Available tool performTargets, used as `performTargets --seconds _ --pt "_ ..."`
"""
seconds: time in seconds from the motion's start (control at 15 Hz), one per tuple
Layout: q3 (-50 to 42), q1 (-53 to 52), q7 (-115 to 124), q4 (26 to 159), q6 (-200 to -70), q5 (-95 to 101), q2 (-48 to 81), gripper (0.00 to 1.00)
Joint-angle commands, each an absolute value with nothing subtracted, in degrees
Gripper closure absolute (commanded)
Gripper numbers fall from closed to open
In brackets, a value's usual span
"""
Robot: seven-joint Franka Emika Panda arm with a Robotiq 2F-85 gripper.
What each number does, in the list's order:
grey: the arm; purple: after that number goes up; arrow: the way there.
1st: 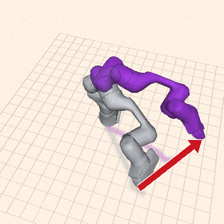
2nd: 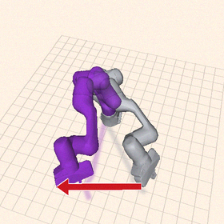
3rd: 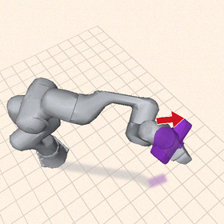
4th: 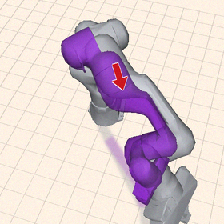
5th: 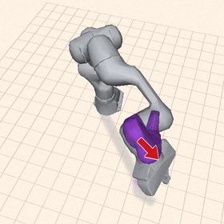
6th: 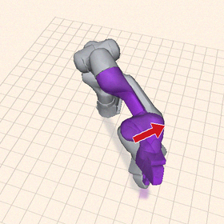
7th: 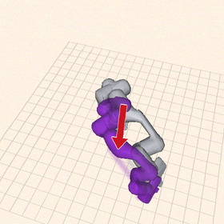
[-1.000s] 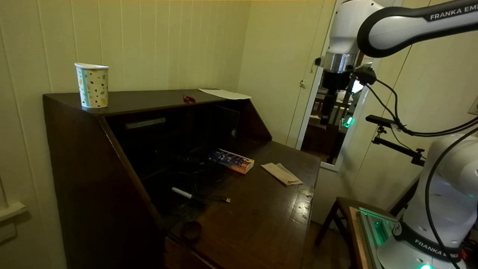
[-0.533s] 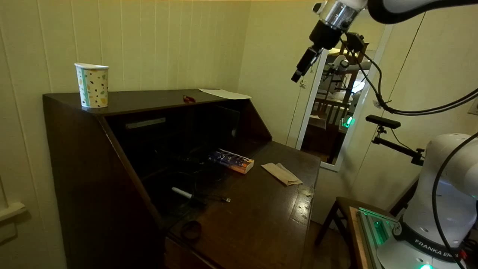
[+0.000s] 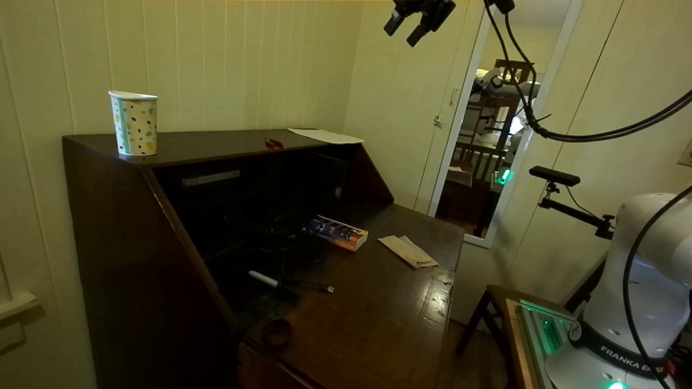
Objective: Move the cup to the left of the book
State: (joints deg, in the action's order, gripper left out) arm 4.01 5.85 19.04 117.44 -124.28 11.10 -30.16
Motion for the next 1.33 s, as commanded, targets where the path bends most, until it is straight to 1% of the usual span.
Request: performTargets --seconds 0.0,0.4,0.47,0.6,0.8,1.0,1.07,1.2,1.27 --pt "4.37 6.14 19.36 116.48 -124.11 10.83 -29.33 0.0" --pt "4.23 6.21 19.73 116.04 -124.16 10.73 -28.66 0.0" --pt "4.6 6.68 23.35 113.94 -125.37 9.44 -26.59 0.0" --pt "7.31 9.21 31.16 105.73 -123.22 11.89 -19.83 0.0" --pt "9.54 9.71 38.24 97.03 -121.71 13.59 -12.89 0.0" --pt "9.81 6.51 39.3 88.01 -120.91 14.17 -4.74 0.0" --pt "8.51 3.89 32.49 85.1 -123.9 9.07 -1.93 0.0" --pt "8.35 1.4 29.02 79.24 -123.43 5.29 3.11 0.0" --pt "8.57 0.34 30.8 76.26 -121.18 6.15 5.37 0.0"
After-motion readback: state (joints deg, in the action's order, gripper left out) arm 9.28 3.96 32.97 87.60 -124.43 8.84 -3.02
